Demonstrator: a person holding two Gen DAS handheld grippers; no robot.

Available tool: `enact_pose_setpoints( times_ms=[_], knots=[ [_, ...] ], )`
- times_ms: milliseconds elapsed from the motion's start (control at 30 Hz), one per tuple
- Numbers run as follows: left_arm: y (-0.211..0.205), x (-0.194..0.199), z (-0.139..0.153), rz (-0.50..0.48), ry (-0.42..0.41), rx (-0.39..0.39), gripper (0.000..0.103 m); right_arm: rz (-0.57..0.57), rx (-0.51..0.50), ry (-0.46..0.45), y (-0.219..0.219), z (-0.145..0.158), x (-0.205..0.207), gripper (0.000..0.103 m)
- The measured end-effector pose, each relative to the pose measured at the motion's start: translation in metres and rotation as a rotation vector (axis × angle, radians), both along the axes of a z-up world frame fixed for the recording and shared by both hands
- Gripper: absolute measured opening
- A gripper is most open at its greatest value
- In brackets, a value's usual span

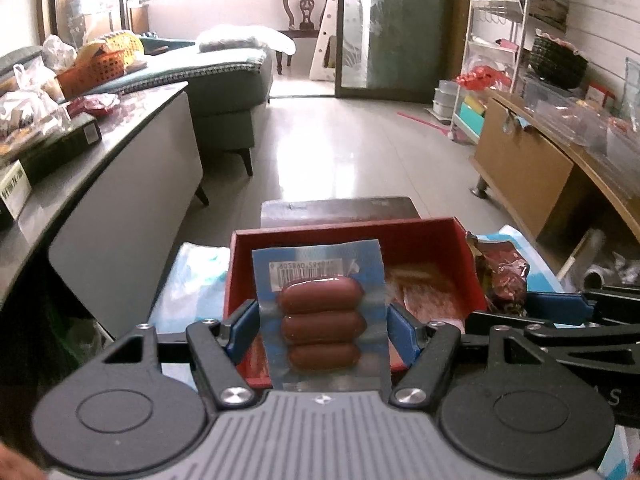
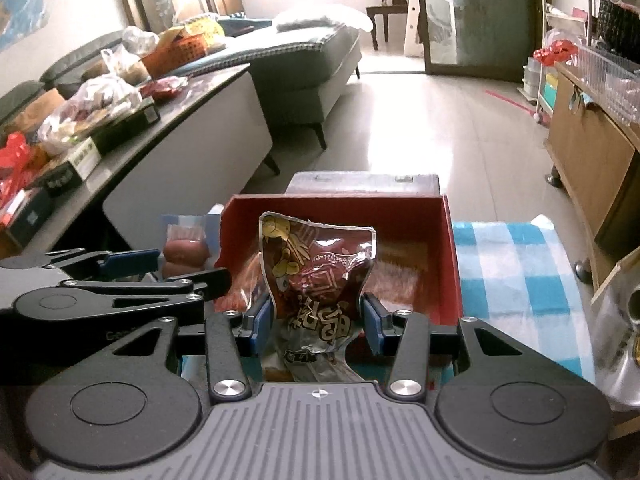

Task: Organize snacks
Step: 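Lift both held packs and carry them over the red tray, then lower both packs into the red tray and open both tools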

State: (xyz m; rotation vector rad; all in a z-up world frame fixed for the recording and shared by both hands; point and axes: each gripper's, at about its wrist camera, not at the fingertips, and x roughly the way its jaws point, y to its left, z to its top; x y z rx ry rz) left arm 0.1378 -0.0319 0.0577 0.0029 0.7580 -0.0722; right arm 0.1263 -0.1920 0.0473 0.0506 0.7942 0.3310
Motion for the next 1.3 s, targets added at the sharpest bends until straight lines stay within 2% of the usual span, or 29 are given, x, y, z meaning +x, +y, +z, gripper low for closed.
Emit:
enact_pose_setpoints(
  times_ms=[267, 667, 1300],
  knots=[
    [-0.004, 0.028, -0.003, 0.023, -0.009, 0.039, 0.062, -0.018, 0.007, -0.002, 0.000, -0.006, 0.026, 0.054],
    [-0.009, 0.059, -0.018, 0.045, 0.024, 0.060, 0.062, -0.038, -0.003, 0.026, -0.001, -0.019, 0.054, 0.055],
    [-0.016, 0.074, -0.040, 0.043, 0.077, 0.083, 0.062, -0.053, -0.037, 0.085, -0.002, -0.038, 0.070, 0.055]
  ],
)
